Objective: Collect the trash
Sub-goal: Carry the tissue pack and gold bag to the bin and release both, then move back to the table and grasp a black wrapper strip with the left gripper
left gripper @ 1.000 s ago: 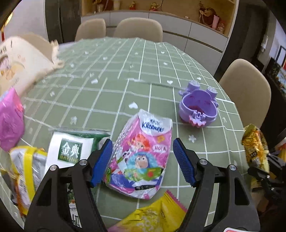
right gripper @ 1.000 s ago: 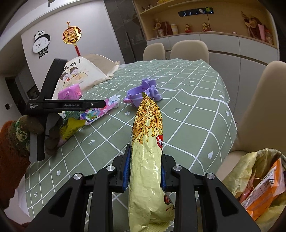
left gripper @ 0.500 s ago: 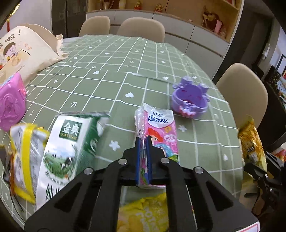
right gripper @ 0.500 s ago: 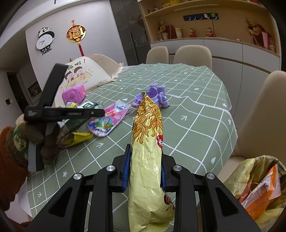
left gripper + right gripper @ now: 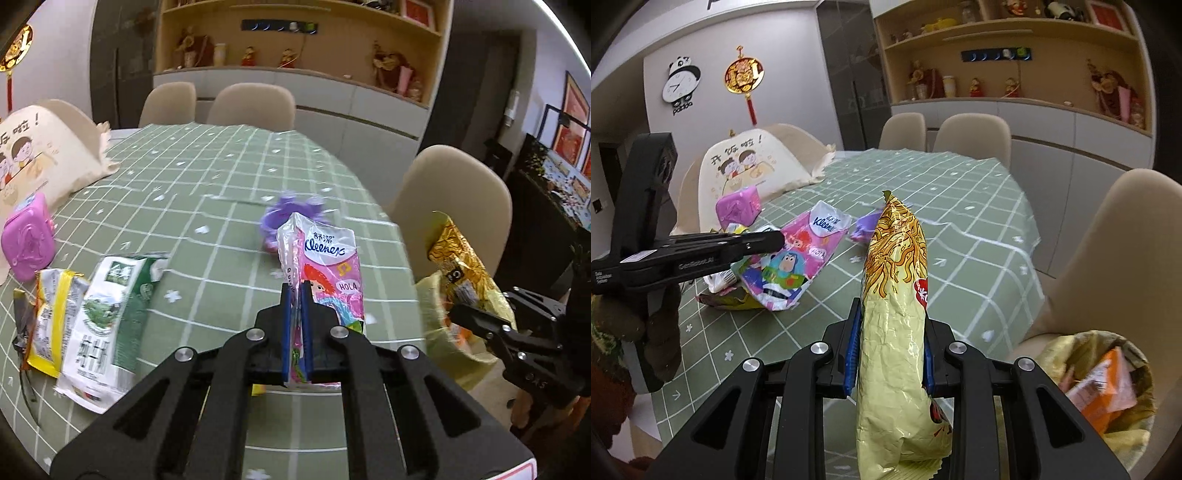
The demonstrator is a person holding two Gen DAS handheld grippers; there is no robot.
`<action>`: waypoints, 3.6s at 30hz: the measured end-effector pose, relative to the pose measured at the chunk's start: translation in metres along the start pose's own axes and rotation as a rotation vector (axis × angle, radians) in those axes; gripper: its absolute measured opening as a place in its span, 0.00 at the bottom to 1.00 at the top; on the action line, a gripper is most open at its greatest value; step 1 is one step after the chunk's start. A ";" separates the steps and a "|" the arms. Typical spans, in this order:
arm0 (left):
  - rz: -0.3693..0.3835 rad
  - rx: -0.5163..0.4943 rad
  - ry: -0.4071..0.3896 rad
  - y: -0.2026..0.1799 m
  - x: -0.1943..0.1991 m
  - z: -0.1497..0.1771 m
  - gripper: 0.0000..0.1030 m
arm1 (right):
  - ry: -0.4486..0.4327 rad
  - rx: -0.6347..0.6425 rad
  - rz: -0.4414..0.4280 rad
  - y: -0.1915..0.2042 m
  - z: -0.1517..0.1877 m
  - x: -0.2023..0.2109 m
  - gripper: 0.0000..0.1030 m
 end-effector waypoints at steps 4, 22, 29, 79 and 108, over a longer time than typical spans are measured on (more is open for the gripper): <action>0.073 -0.009 -0.017 -0.036 -0.006 -0.005 0.05 | -0.021 -0.030 0.037 -0.029 0.005 0.017 0.25; 0.278 -0.066 0.091 -0.185 -0.126 0.018 0.05 | -0.027 -0.183 0.205 -0.181 0.060 0.052 0.25; 0.292 -0.069 0.149 -0.209 -0.170 0.034 0.05 | -0.013 -0.238 0.254 -0.230 0.078 0.051 0.25; 0.255 0.060 -0.031 -0.131 -0.064 0.038 0.55 | 0.196 -0.177 0.277 -0.192 0.091 -0.035 0.52; -0.269 0.391 -0.141 0.254 0.147 0.081 0.57 | 0.107 0.151 -0.110 0.109 0.024 -0.053 0.52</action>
Point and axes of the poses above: each gripper's, at about its wrist camera, not at the fingertips, and x roughly against the way its jaws point, y to its left, z to its underside, the point moved 8 cm from there along -x, roughly the way its jaws point, and after that the axes turned 14 degrees about z, right-handed, at the moved point
